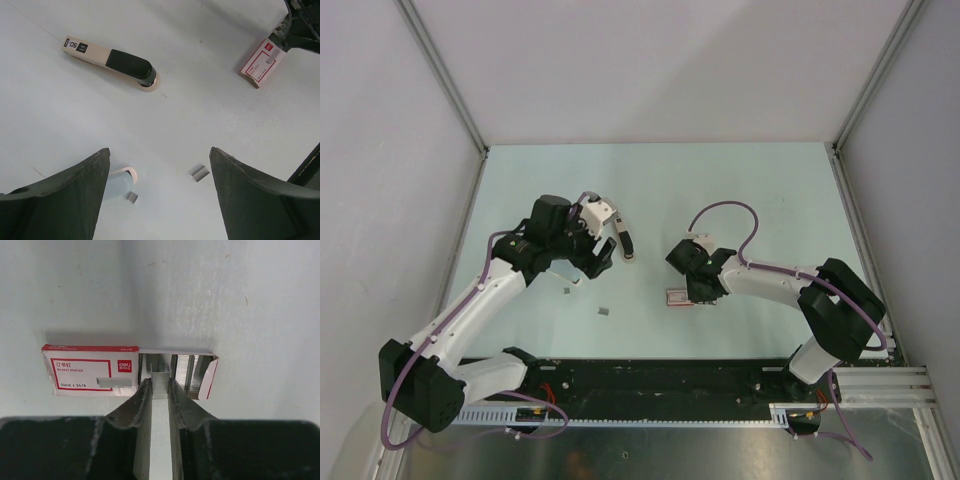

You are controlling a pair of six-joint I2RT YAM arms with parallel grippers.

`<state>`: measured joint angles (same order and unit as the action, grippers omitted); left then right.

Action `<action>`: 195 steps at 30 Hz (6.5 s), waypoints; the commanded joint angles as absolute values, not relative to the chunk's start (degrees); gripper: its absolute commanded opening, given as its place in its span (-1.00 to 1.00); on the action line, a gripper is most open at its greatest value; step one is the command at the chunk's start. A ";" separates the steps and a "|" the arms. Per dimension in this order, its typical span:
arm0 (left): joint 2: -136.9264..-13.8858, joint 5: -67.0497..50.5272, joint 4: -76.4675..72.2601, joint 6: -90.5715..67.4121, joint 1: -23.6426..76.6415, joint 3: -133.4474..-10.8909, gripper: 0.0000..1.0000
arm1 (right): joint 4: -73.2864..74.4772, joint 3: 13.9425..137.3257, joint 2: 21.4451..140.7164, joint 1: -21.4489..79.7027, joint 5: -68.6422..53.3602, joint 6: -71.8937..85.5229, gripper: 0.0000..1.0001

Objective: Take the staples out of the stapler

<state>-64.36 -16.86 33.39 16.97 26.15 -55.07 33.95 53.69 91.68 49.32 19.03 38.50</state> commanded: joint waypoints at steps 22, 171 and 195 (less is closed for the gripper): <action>-62.15 -17.73 33.02 17.58 26.77 -55.14 0.75 | 33.50 53.43 92.07 49.51 18.34 37.88 -0.44; -83.97 -6.19 32.39 47.73 44.77 -46.13 0.54 | 24.81 43.98 70.15 33.93 3.09 33.97 -0.68; -82.28 -6.68 33.15 44.70 44.84 -46.56 -0.97 | 25.10 45.93 69.41 33.65 1.84 33.13 -0.73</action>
